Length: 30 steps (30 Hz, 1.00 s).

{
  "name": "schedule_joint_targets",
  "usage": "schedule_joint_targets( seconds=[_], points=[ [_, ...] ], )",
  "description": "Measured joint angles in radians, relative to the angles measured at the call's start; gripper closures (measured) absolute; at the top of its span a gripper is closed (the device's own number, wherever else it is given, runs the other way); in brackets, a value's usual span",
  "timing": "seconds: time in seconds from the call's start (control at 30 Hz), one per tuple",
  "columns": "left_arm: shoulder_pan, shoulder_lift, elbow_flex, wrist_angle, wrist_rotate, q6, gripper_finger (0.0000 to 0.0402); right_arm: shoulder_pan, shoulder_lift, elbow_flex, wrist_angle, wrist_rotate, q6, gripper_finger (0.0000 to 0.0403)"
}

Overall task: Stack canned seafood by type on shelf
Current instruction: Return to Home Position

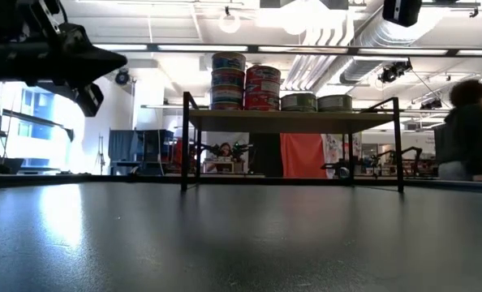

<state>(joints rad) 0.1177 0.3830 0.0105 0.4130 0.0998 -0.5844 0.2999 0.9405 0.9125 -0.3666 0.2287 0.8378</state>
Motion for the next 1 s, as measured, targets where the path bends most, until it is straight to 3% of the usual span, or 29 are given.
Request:
schedule_joint_targets(
  seconds=[0.13,0.3,0.5,0.73,1.0],
  points=[
    [0.0,-0.014,0.0,-0.003,0.003,-0.068,0.0402,0.039,-0.004,-0.083,0.085,-0.016,0.008,0.0403],
    [-0.001,-0.013,0.0,-0.007,0.003,-0.077,0.0402,0.031,-0.049,-0.312,0.39,-0.131,-0.082,0.0403],
    [-0.001,-0.013,0.0,-0.007,0.002,-0.077,0.0402,0.021,-0.318,-0.509,0.426,-0.186,-0.216,0.0403],
    [-0.001,-0.013,0.0,-0.006,0.002,-0.077,0.0402,0.041,-0.621,-0.717,0.601,-0.135,-0.468,0.0403],
    [-0.001,-0.013,0.0,-0.006,0.002,-0.077,0.0402,0.025,-0.785,-0.852,0.614,-0.195,-0.615,0.0403]
  ],
)
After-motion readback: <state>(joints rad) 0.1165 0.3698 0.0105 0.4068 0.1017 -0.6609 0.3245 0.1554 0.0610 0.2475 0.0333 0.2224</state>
